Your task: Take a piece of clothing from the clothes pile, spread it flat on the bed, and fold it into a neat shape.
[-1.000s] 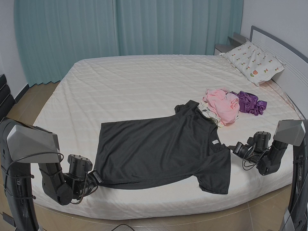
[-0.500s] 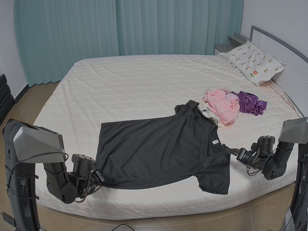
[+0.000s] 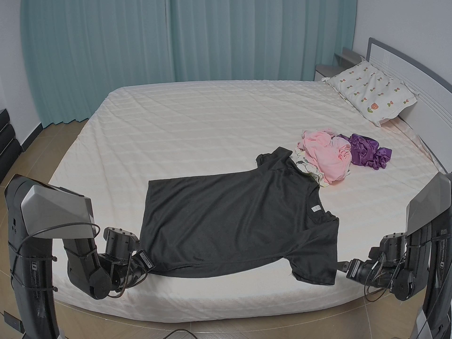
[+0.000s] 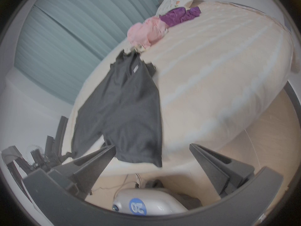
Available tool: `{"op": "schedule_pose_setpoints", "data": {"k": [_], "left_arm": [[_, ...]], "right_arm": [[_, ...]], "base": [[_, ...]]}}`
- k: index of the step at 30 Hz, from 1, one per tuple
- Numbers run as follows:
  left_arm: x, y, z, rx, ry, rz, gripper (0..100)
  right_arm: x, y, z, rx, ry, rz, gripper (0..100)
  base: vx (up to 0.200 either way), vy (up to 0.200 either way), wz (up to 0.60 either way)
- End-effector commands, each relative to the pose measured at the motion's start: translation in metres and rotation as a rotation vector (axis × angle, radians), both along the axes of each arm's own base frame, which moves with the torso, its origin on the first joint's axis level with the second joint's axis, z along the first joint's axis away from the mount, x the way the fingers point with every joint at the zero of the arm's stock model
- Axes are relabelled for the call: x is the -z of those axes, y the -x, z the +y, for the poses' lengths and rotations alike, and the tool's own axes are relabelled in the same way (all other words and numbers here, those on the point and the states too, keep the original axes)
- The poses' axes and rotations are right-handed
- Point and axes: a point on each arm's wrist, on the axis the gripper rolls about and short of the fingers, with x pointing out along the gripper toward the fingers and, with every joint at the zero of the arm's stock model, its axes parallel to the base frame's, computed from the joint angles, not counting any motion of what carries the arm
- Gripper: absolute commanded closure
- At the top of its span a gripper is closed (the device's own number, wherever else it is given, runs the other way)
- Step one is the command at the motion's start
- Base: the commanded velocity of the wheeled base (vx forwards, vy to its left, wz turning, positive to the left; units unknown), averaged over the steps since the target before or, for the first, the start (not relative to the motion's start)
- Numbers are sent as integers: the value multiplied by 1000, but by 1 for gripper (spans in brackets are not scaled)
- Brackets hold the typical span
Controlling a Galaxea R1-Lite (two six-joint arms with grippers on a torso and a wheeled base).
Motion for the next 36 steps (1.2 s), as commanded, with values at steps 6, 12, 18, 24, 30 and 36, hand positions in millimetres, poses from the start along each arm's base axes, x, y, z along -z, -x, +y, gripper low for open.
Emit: {"op": "schedule_pose_setpoints", "data": {"k": [6,12,18,24,30,36], "left_arm": [[0,0,1,-3,3,3,100],[0,0,1,-3,3,3,100],[0,0,1,-3,3,3,100],[0,0,1,-3,3,3,100],[0,0,1,-3,3,3,100],[1,1,1,-3,2,4,100]], "right_arm": [[11,6,24,-83,30,38,0],[10,0,25,-64,12,18,0],[10,-7,22,-47,8,-5,0],[11,-7,22,-47,9,-3,100],[12,-3,21,-50,22,13,100],[7,7,11,-24,32,39,100]], "base": [[0,0,0],[0,0,0],[0,0,0],[0,0,0],[0,0,0],[0,0,0]]}}
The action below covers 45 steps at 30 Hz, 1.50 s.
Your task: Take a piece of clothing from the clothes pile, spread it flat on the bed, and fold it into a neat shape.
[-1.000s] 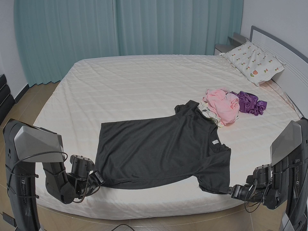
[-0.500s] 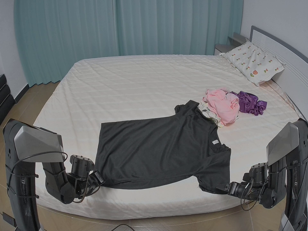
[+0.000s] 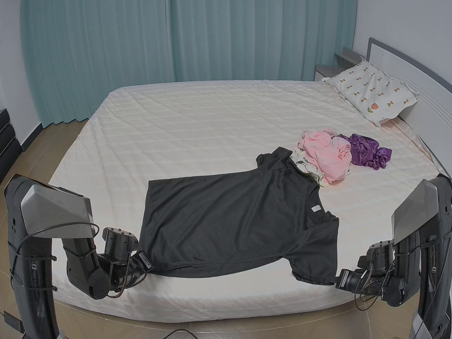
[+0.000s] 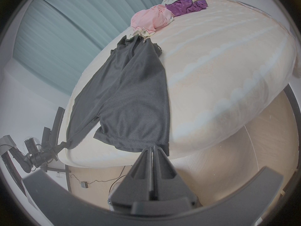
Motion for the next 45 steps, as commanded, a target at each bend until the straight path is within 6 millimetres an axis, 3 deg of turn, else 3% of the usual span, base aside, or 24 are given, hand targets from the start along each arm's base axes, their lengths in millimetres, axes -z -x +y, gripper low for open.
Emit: {"op": "schedule_pose_setpoints", "data": {"k": [1,7,8,13,34,35,45], "left_arm": [[0,0,0,-1,0,0,100],[0,0,0,-3,2,-1,100],[0,0,0,-1,0,0,100],[0,0,0,-1,-1,1,100],[1,0,0,1,-1,1,100],[1,0,0,1,-1,1,100],[0,0,0,1,0,0,100]], "right_arm": [[-5,5,-8,21,5,3,100],[-2,5,-9,-5,28,4,100],[-2,4,-8,-11,33,-6,0],[0,-7,-1,-37,26,-45,0],[3,-15,2,-78,-32,-48,0],[4,-15,2,-78,-31,-41,100],[2,-17,4,-88,-21,-1,100]], "base": [[0,0,0],[0,0,0],[0,0,0],[0,0,0],[0,0,0],[0,0,0],[0,0,0]]}}
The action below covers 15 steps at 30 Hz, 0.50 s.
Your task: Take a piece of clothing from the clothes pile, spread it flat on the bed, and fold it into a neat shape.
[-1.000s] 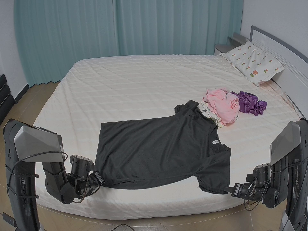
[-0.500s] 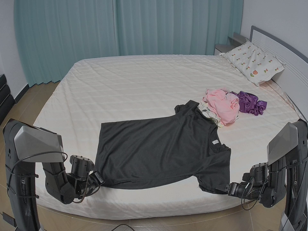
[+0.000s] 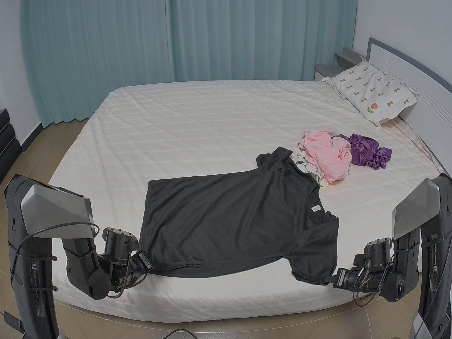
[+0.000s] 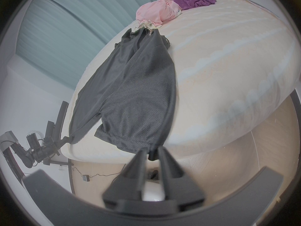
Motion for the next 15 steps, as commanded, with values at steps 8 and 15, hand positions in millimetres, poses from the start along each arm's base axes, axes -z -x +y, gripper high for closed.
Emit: {"op": "schedule_pose_setpoints", "data": {"k": [8,15], "left_arm": [[0,1,0,0,-1,3,100],[-5,9,0,9,-3,1,100]], "right_arm": [[-8,7,-10,50,39,0,100],[-41,32,-31,79,-26,-43,100]], "base": [[0,0,0],[0,0,0]]}}
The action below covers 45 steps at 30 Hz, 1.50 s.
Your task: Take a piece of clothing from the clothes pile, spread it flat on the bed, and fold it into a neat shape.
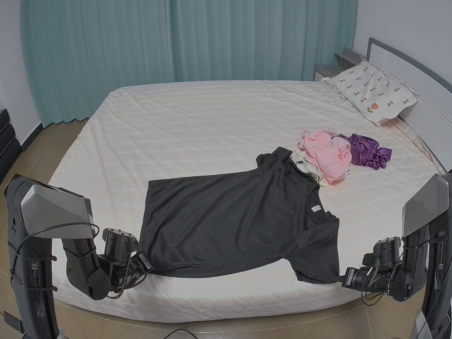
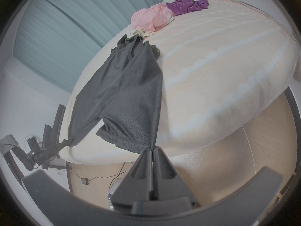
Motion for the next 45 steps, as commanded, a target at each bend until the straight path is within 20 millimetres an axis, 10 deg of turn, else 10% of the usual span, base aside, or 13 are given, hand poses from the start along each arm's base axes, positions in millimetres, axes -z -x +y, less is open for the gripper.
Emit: {"op": "schedule_pose_setpoints", "data": {"k": [1,19,45], "left_arm": [[-8,8,-1,10,2,-16,100],[-50,31,1,29,28,-158,100],[-31,71,10,217,-196,116,100]], "right_arm": [[-25,14,-14,30,-31,-51,100],[-82,28,-20,41,-67,-202,100],[-68,59,-47,-25,86,6,100]], "base": [[0,0,0],[0,0,0],[0,0,0]]}}
